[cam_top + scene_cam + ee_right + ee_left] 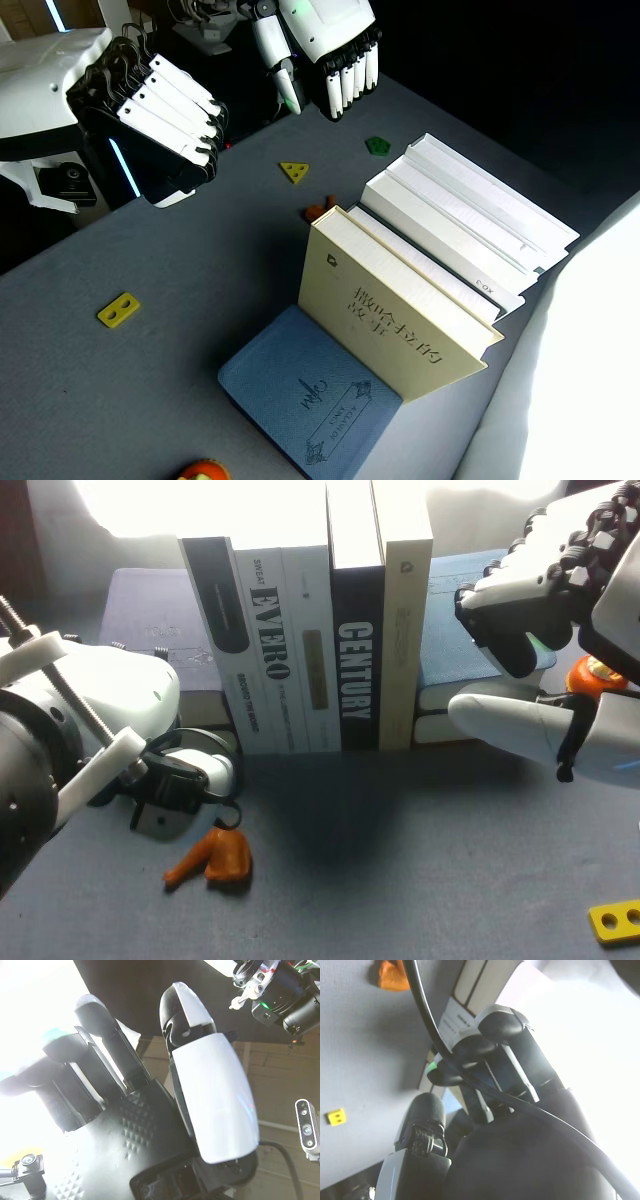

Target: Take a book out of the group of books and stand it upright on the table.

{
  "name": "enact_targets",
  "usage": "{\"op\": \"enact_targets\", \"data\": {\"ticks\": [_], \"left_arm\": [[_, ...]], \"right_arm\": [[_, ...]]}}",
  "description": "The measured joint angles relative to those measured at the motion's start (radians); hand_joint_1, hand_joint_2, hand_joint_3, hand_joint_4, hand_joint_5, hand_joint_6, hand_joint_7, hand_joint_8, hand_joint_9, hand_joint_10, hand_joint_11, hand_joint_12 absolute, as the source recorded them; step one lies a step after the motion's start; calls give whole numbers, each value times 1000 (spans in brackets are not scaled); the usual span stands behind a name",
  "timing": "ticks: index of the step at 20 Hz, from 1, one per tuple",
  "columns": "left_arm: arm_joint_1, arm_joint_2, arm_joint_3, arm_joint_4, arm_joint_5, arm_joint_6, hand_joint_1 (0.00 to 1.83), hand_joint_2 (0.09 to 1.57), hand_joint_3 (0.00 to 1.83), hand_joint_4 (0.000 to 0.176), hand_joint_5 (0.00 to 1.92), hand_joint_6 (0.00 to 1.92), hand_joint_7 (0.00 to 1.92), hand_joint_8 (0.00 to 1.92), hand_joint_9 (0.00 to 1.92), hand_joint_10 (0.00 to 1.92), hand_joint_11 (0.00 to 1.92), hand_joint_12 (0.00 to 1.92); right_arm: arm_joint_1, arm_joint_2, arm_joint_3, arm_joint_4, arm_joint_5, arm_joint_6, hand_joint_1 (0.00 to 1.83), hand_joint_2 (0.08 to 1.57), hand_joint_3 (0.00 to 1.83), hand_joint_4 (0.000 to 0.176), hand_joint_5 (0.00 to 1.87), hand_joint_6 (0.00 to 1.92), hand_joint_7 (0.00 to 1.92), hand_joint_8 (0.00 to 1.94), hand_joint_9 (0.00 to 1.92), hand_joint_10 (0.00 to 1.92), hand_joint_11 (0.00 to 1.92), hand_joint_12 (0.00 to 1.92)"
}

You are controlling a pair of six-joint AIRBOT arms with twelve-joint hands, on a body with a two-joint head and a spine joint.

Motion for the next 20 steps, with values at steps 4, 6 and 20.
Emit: {"op": "enact_targets", "data": {"ticks": [4,6,20], "left_arm": [[0,0,0,-5,-1,3,211,1369,4,0,45,2,39,0,68,5,0,247],[0,0,0,6,0,3,178,1375,3,0,40,0,35,0,70,3,0,199],[0,-1,0,-9,-16,-5,36,1378,0,5,57,3,78,2,74,8,10,6]], "right_arm": [[0,0,0,-1,2,-1,0,1181,52,0,0,0,3,0,0,0,0,0],[0,0,0,-1,6,-1,0,1176,45,0,4,2,23,9,0,0,0,0],[130,-163,56,347,-103,-309,0,1164,21,0,76,32,7,3,0,0,0,0]]}}
